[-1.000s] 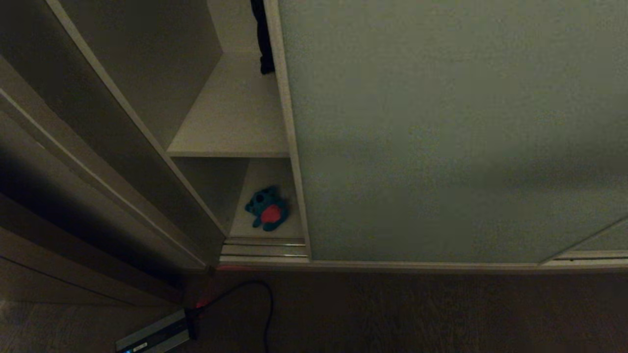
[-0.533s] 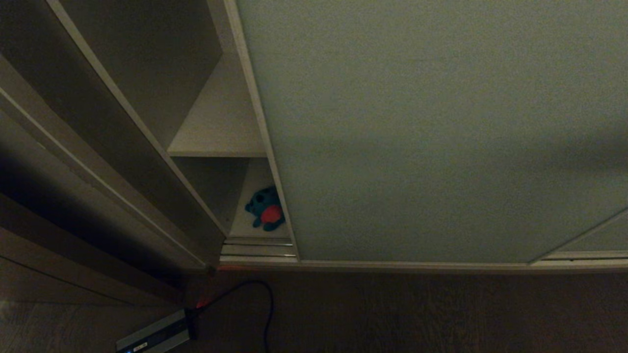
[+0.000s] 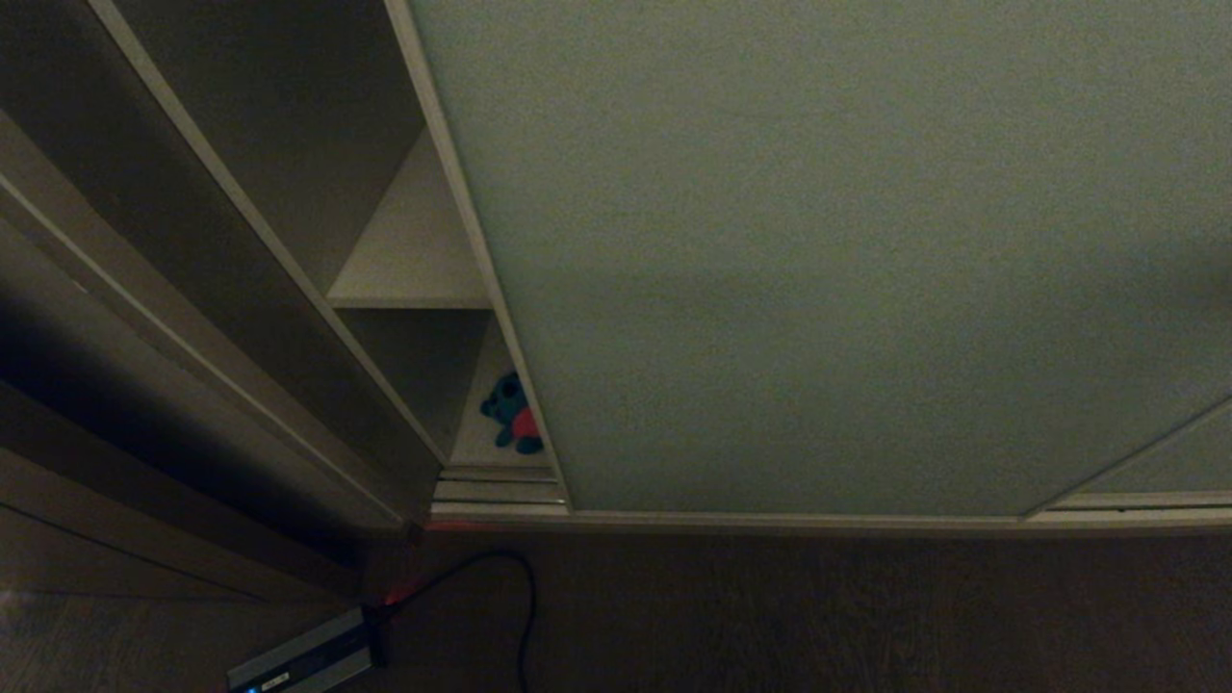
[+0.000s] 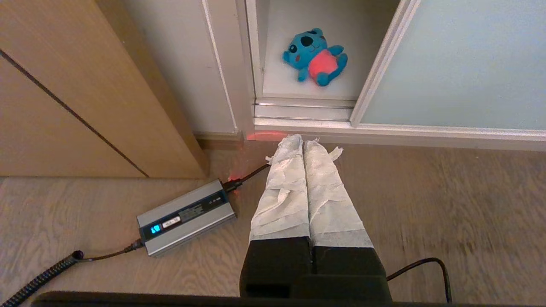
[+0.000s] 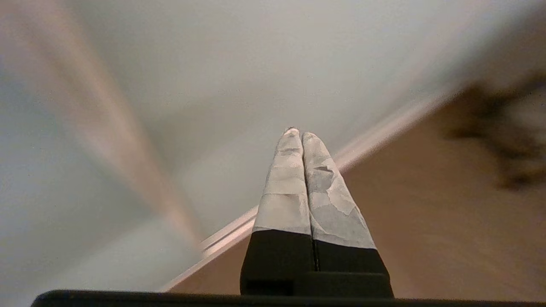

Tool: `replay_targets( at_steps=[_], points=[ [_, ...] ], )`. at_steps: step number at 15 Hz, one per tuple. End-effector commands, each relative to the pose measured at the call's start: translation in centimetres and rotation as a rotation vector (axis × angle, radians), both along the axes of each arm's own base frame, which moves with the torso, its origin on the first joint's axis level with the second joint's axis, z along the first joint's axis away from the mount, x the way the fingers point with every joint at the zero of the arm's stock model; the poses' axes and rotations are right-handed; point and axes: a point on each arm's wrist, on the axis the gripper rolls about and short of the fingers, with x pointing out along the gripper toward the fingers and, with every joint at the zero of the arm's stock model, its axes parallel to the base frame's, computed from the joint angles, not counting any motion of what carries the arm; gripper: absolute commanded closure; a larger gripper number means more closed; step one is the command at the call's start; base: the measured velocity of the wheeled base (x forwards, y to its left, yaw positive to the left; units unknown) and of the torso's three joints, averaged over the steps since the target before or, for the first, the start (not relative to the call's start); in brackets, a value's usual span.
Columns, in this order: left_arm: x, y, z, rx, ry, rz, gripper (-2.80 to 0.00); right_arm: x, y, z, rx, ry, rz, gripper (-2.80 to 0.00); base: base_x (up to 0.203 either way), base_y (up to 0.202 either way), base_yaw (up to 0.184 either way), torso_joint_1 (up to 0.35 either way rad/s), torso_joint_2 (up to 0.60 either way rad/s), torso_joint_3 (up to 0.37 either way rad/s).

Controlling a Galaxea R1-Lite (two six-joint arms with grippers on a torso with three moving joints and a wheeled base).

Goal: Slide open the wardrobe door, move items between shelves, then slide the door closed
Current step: Close the door

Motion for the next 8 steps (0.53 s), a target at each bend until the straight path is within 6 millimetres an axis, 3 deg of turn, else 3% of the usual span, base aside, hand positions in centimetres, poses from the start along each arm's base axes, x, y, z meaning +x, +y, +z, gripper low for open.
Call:
replay_targets(
  at_steps=[1, 8],
  points=[
    [0.0, 0.0, 0.0, 0.0, -0.001, 0.0, 0.0, 1.2, -1.0, -1.6, 0.052, 0.018, 0.132, 0.0, 0.0, 0.0, 0.0, 0.0, 0.0, 0.0],
    [0.0, 0.0, 0.0, 0.0, -0.002, 0.0, 0.0, 4.2, -0.6, -2.3, 0.06, 0.016, 0.3, 0.0, 0.0, 0.0, 0.0, 0.0, 0.0, 0.0]
  ],
)
